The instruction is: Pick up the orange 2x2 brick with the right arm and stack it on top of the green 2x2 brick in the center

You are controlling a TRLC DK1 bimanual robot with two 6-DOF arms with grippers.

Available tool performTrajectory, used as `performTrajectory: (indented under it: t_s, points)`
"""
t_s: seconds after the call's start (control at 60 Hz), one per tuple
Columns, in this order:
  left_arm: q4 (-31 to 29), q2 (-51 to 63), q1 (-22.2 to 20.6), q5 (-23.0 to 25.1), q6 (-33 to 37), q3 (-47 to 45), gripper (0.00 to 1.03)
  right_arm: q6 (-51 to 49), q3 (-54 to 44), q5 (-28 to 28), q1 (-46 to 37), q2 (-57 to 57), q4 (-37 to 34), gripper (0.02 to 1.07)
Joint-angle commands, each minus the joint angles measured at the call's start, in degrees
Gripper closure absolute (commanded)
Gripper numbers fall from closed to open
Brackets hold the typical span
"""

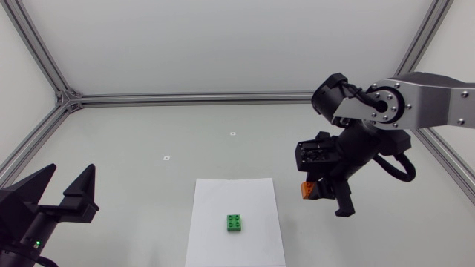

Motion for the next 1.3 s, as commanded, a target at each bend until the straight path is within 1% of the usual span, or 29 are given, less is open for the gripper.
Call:
performTrajectory:
  t_s: [0.0, 0.217, 0.417, 0.817, 1.283]
  points:
    - [-0.76, -0.45, 0.16, 0.25, 0.75, -2.35, 0.04, 5.66, -1.0, 0.51, 4.36, 0.43, 0.42, 1.01]
    - [-0.84, -0.45, 0.16, 0.25, 0.75, -2.35, 0.04, 14.54, 0.4, 2.27, 15.61, 4.03, 3.58, 1.01]
    - [-0.84, -0.45, 0.16, 0.25, 0.75, -2.35, 0.04, 18.93, 3.57, 3.93, 21.67, 8.78, 5.69, 1.01]
    - [-0.84, -0.45, 0.16, 0.25, 0.75, -2.35, 0.04, 23.42, 9.37, 5.08, 27.74, 17.13, 8.41, 1.01]
    - [-0.84, -0.45, 0.16, 0.25, 0.75, -2.35, 0.04, 24.21, 12.97, 6.4, 28.97, 22.84, 9.29, 1.01]
